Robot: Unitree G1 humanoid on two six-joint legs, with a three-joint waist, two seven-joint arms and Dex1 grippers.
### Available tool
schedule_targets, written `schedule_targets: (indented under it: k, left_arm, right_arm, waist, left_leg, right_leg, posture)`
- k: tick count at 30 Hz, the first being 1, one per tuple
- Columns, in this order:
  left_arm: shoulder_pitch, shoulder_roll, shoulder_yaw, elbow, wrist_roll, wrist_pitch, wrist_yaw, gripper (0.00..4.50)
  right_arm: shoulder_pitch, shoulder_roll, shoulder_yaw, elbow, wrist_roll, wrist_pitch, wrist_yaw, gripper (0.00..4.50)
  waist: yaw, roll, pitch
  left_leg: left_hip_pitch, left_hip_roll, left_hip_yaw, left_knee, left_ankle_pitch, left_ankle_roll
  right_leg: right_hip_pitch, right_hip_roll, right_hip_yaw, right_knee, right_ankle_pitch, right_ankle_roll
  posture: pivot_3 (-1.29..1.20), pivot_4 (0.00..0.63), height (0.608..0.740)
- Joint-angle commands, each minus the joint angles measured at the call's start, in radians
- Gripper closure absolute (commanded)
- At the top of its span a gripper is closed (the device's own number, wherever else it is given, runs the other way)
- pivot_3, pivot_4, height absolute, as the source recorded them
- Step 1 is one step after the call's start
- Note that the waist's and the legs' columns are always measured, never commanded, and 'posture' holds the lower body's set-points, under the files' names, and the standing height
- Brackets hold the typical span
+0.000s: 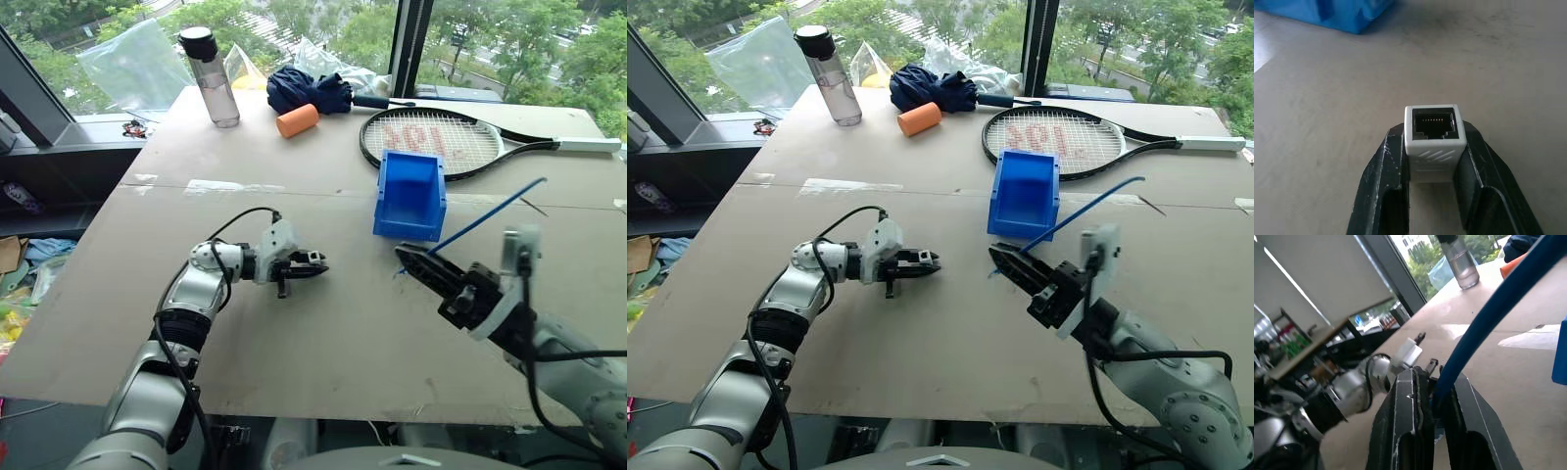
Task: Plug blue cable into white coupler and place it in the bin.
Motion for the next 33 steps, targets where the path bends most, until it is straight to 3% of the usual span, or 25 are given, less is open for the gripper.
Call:
schedule_targets:
  k: [1, 8, 14, 33]
  left_arm:
    - [-0.028, -0.044, -0.053, -0.052, 0.006, 0.013, -0.035, 3.92]
    - [-0.087, -0.101, -0.129, 0.003, 0.062, -0.026, -0.073, 3.92]
    - [-0.095, -0.104, -0.134, 0.026, 0.067, -0.036, -0.091, 3.92]
    - [-0.094, -0.093, -0.133, 0.032, 0.086, -0.043, -0.114, 3.92]
  right_arm:
    - [-0.103, 0.016, 0.064, 0.1, -0.146, -0.009, 0.128, 4.5]
    - [-0.305, 0.09, 0.215, 0.371, -0.42, -0.059, 0.347, 4.5]
    - [-0.297, 0.128, 0.269, 0.5, -0.575, -0.124, 0.461, 4.5]
    - [-0.258, 0.166, 0.192, 0.477, -0.61, -0.083, 0.581, 4.5]
  waist:
    - [0.0, 0.0, 0.0]
    - [-0.002, 0.0, 0.0]
    - [-0.002, 0.001, 0.0]
    - [-0.001, 0.001, 0.001]
  left_leg:
    - [0.0, 0.0, 0.0, 0.0, 0.0, 0.0]
    - [-0.001, 0.001, -0.002, 0.001, 0.0, 0.0]
    - [-0.001, 0.003, -0.003, 0.0, 0.0, 0.0]
    - [-0.001, 0.003, -0.003, 0.001, 0.0, 0.0]
  right_leg:
    - [0.0, 0.0, 0.0, 0.0, 0.0, 0.0]
    - [0.0, 0.005, 0.001, 0.0, 0.002, 0.003]
    - [-0.001, 0.007, 0.0, 0.001, 0.002, 0.004]
    - [0.0, 0.007, 0.0, 0.001, 0.002, 0.004]
  posture:
    - [0.0, 0.15, 0.74]
    - [0.0, 0.15, 0.74]
    - [0.0, 0.15, 0.74]
    - [0.0, 0.15, 0.74]
